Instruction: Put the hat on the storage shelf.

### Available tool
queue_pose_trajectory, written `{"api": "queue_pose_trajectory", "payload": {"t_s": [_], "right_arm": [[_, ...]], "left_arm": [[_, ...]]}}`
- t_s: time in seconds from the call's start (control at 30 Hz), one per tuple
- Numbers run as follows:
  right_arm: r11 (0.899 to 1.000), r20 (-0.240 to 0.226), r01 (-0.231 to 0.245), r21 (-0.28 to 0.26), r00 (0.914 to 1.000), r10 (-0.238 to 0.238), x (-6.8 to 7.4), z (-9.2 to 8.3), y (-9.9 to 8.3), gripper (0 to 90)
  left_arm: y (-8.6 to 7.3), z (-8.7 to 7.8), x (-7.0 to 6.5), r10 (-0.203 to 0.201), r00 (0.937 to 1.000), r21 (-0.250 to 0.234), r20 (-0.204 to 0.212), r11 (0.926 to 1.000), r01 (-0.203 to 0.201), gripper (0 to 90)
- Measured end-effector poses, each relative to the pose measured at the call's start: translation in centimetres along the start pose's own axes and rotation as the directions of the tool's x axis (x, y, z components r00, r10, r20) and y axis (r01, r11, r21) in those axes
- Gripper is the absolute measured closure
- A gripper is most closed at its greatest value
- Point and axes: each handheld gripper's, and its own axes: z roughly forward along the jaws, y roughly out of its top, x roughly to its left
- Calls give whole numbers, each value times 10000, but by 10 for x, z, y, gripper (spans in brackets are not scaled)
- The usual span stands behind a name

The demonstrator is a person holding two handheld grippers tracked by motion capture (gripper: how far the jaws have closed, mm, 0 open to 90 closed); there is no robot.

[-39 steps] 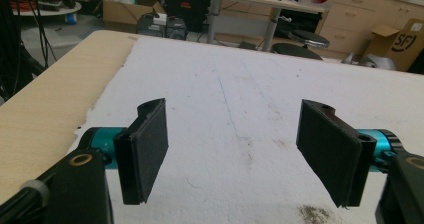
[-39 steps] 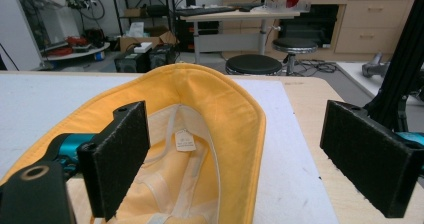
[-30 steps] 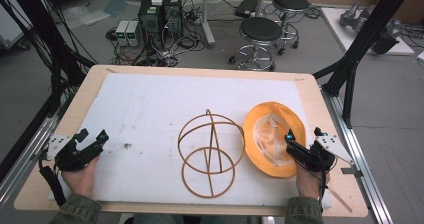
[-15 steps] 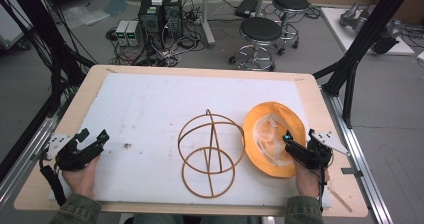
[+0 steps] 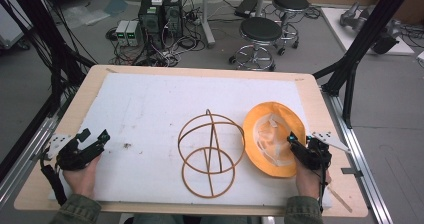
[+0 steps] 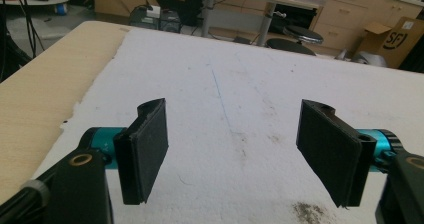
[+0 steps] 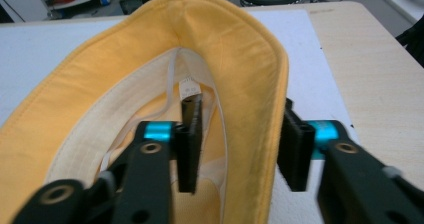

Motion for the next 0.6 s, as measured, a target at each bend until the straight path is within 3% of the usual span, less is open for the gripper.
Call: {"api": "queue_pose_trajectory", "payload": {"t_s": [0.03, 0.2, 0.6], "right_arm": [[10000, 58, -27, 62, 10000, 27, 0, 0, 0, 730], [9994, 127, -230, -251, 9996, 233, -1, -3, 0, 844], [9991, 255, 63, -426, 9997, -52, 2, -4, -1, 865]], "left_arm": [[0, 0, 0, -3, 10000, 7, -6, 10000, 3, 289], [0, 0, 1, -27, 10000, 3, 8, 10000, 27, 289], [0, 1, 0, -17, 10000, 17, 42, 10000, 16, 289]]}}
